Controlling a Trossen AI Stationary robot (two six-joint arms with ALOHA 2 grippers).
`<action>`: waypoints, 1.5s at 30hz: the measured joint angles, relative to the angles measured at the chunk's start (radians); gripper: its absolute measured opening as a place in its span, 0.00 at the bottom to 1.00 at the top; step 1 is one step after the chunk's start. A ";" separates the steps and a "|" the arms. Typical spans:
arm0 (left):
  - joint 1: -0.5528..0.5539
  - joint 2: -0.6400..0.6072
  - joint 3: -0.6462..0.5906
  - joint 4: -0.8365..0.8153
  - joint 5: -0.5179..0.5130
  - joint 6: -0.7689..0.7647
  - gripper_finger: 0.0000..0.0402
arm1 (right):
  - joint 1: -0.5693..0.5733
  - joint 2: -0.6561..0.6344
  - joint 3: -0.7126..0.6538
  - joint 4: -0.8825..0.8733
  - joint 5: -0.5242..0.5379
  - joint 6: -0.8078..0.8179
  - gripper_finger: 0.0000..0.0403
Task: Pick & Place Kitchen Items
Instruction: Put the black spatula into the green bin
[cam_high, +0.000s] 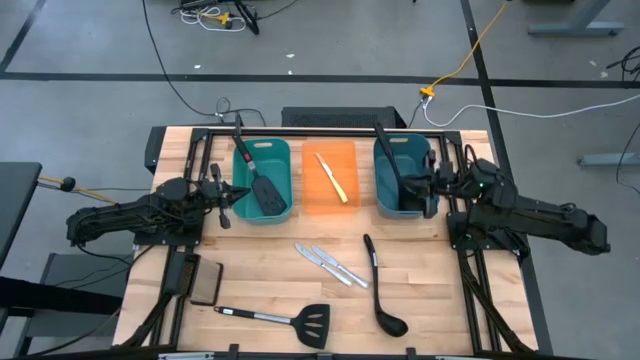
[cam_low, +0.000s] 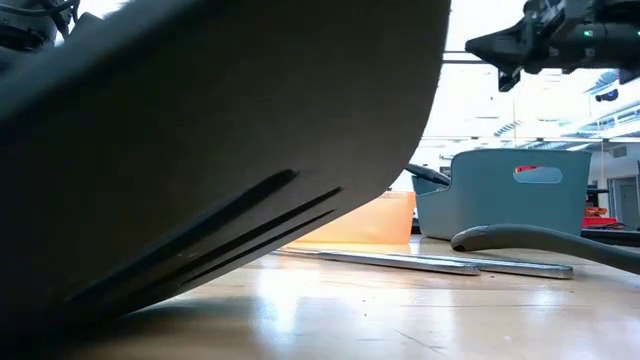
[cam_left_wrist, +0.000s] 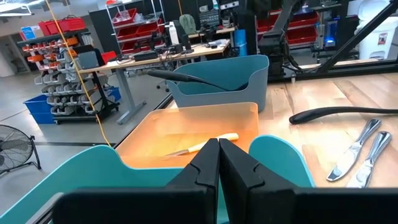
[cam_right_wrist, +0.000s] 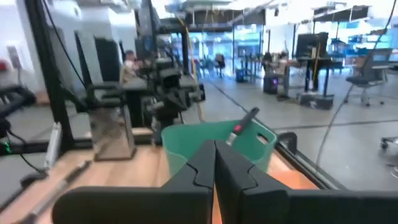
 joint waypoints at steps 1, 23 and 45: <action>0.000 0.000 0.000 0.000 0.000 0.000 0.04 | 0.013 -0.015 -0.016 0.015 0.000 0.012 0.01; 0.000 0.000 0.000 -0.008 0.000 -0.006 0.04 | 0.321 -0.103 -0.191 0.083 0.291 -0.118 0.00; -0.059 0.315 0.290 0.066 0.061 -0.031 0.01 | 0.278 -0.168 -0.256 0.143 0.289 -0.069 0.02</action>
